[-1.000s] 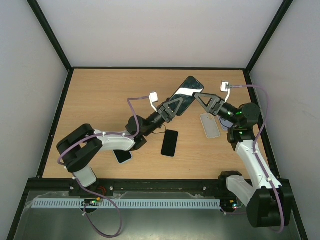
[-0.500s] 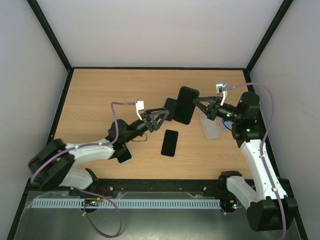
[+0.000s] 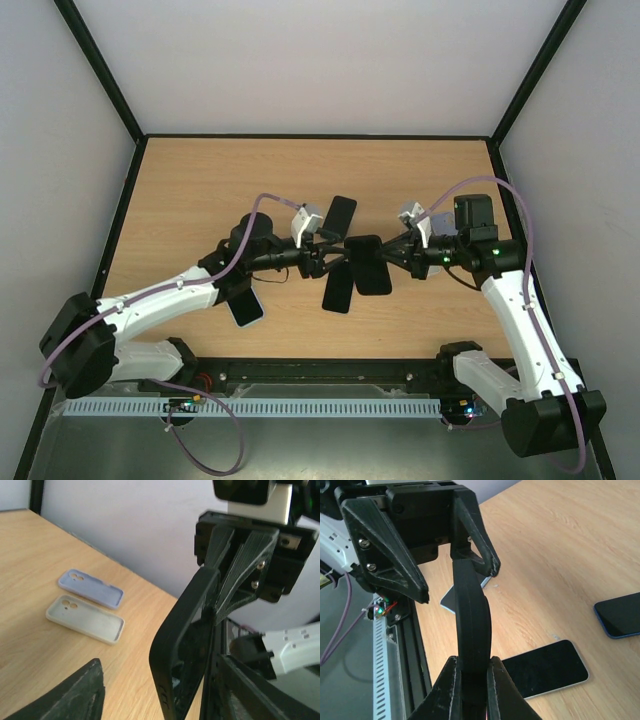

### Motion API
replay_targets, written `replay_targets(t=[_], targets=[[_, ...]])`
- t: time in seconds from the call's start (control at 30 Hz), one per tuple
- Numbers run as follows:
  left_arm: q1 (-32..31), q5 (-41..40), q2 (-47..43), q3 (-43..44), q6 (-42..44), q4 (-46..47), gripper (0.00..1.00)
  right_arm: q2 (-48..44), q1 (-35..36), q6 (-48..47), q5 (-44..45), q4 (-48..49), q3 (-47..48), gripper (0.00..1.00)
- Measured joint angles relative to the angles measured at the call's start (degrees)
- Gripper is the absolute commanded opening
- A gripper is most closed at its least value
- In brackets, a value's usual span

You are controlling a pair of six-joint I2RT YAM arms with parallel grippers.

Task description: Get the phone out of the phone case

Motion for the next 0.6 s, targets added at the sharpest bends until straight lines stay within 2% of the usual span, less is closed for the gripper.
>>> replay_targets(t=[0.13, 0.27, 0.43, 0.6], targets=[[-0.6, 3.4, 1.9, 1.9, 3.5, -3.4, 0.47, -0.1, 0.3, -2.5, -0.9, -2.8, 0.1, 0.02], [-1.4, 6.8, 2.8, 1.7, 4.2, -2.3, 0.36, -0.1, 0.3, -1.8, -3.1, -3.0, 0.1, 0.02], [-2.2, 10.0, 3.0, 0.3, 3.3, 2.8, 0.24, -0.4, 0.3, 4.3, -6.5, 0.5, 0.0, 0.02], [-2.2, 11.4, 3.1, -0.3, 1.5, 7.6, 0.18, -1.9, 0.4, 11.4, -9.3, 6.2, -0.8, 0.02]])
